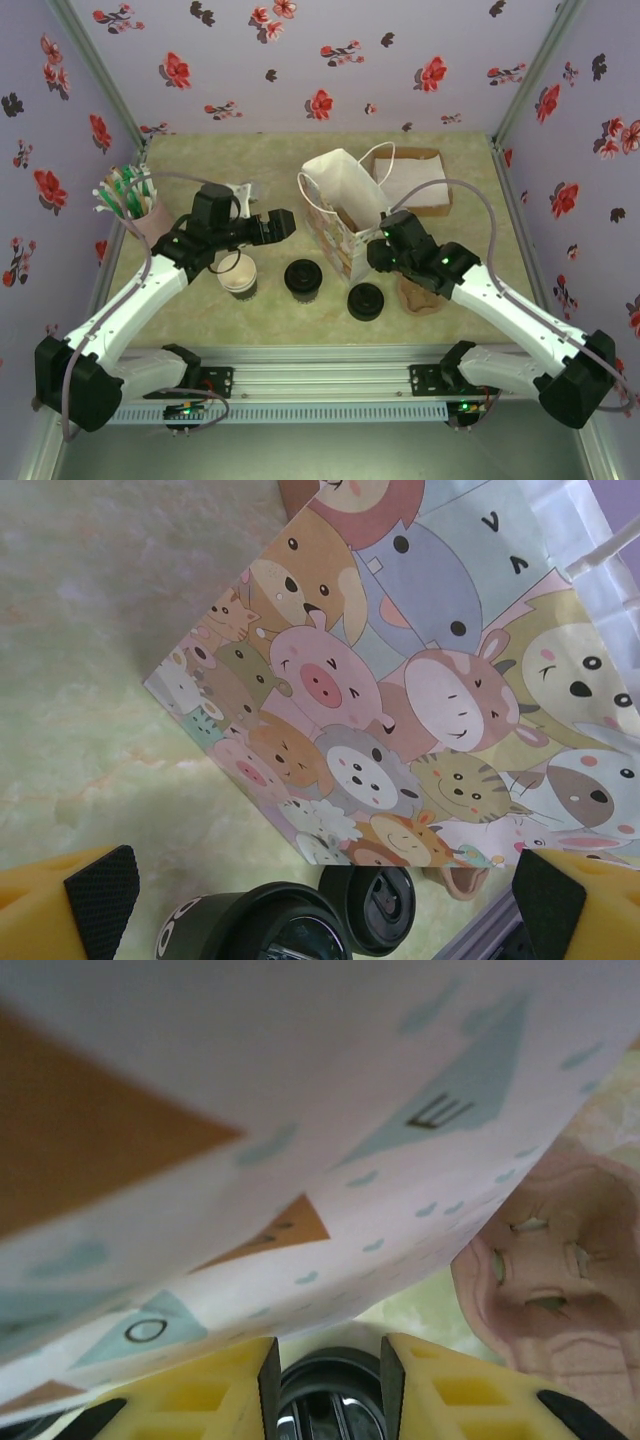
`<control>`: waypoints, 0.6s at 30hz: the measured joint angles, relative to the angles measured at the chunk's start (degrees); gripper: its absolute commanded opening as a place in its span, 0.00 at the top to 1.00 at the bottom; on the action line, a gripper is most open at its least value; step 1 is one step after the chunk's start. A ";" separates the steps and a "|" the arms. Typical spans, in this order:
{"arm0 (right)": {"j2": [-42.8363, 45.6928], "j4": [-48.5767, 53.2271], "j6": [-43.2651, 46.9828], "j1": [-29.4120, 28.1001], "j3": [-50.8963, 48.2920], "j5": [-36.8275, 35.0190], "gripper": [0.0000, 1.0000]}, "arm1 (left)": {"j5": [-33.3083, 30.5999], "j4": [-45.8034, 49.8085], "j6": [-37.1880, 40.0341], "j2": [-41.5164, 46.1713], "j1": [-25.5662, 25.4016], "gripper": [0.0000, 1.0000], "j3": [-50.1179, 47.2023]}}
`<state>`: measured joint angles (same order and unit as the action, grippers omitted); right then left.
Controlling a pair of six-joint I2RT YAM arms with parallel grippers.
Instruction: Pack the takeout coffee
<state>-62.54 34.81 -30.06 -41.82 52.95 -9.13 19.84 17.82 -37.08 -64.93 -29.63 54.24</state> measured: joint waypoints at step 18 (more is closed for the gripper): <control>-5.27 -1.60 1.38 1.70 2.45 0.52 0.29 | -1.95 0.22 0.37 1.60 0.07 0.01 -1.27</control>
<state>-67.81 33.21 -28.69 -40.12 55.40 -8.60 17.89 18.04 -36.71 -63.33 -29.56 52.97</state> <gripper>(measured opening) 0.631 0.992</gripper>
